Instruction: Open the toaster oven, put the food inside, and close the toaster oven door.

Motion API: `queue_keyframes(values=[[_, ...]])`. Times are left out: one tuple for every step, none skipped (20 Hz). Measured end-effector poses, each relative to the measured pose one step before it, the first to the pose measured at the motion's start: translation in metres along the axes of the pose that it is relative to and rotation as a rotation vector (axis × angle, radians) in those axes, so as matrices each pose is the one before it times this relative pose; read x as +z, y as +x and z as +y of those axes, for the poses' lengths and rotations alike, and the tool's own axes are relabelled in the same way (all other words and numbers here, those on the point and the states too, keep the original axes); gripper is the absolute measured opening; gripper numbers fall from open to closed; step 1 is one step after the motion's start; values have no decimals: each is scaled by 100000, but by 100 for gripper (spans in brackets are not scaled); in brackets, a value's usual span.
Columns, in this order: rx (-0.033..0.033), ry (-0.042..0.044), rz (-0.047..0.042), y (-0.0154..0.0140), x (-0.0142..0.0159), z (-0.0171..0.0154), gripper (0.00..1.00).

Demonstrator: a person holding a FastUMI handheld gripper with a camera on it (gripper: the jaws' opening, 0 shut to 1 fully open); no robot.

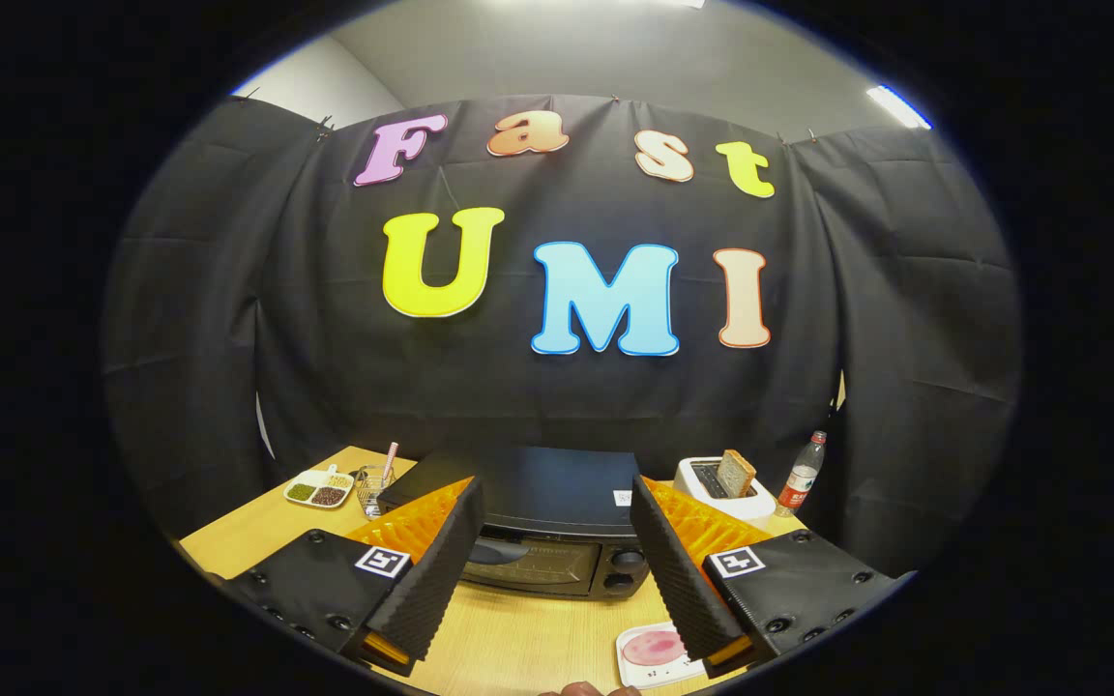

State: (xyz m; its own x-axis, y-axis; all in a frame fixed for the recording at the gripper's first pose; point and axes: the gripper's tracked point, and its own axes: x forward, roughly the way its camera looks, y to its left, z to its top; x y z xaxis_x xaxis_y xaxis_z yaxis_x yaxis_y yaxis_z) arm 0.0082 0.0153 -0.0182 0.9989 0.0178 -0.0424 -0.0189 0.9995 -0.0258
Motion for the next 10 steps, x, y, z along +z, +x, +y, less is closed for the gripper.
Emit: queue_keyframes(values=[[929, 371, 234, 112, 49, 413, 97], [649, 745, 178, -85, -91, 323, 97], [317, 937, 196, 16, 96, 277, 96], [357, 912, 218, 45, 9, 367, 96], [419, 359, 82, 140, 167, 370, 96], [560, -99, -83, 44, 229, 520, 96], [509, -513, -16, 159, 236, 349, 96], [420, -532, 51, 311, 4, 388, 96], [310, -288, -51, 301, 150, 321, 96], [394, -22, 186, 264, 144, 405, 96]])
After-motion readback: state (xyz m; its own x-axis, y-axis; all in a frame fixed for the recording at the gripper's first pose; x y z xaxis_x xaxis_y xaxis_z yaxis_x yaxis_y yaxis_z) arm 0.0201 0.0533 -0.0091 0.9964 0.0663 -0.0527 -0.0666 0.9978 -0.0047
